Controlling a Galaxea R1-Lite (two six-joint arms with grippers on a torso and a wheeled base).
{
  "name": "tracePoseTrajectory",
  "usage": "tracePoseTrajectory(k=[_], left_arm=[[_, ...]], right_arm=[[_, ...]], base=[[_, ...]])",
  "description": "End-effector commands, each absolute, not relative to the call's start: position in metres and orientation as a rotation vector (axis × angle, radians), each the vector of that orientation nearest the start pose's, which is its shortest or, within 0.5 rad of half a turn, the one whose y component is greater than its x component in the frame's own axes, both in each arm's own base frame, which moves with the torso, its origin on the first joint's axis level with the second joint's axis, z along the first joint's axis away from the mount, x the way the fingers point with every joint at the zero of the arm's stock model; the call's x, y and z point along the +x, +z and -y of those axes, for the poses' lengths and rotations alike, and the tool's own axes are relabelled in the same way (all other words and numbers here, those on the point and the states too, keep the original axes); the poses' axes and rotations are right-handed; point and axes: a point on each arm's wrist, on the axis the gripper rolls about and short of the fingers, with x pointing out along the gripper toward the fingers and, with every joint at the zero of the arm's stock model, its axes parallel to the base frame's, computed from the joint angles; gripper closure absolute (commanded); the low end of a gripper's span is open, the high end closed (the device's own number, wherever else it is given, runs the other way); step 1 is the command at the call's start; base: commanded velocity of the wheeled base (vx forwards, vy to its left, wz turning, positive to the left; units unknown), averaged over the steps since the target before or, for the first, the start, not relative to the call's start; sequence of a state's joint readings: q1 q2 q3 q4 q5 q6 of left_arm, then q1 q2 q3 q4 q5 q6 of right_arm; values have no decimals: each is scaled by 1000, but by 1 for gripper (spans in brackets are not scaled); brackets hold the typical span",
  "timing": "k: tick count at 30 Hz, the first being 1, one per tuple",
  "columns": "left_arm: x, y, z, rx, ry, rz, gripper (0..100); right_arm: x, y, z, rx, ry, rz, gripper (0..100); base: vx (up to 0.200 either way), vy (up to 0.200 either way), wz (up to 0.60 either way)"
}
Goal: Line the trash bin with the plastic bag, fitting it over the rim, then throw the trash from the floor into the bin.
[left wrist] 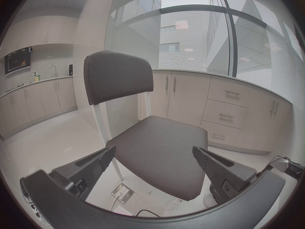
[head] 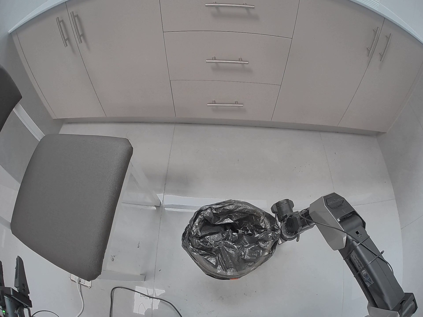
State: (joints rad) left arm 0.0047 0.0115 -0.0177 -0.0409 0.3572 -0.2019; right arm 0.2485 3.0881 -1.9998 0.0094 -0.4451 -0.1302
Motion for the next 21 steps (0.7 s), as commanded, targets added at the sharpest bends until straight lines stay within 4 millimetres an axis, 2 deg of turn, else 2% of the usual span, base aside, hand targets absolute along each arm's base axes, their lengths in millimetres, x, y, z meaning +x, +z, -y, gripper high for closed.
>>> tracePoseTrajectory(k=[1, 11, 17, 21], left_arm=[[-25, 81, -8, -207, 358, 80, 0], [-25, 81, -8, -207, 356, 80, 0], [-25, 81, -8, -206, 355, 79, 0], [-25, 82, -8, -206, 355, 79, 0]], right_arm=[[478, -199, -111, -476, -117, -1057, 0], [477, -199, -112, -463, -125, -1066, 0], [469, -203, -112, -483, -108, -1148, 0], [466, -204, -117, -420, -55, -1176, 0]], base=[[0, 0, 0], [0, 0, 0], [0, 0, 0], [0, 0, 0]])
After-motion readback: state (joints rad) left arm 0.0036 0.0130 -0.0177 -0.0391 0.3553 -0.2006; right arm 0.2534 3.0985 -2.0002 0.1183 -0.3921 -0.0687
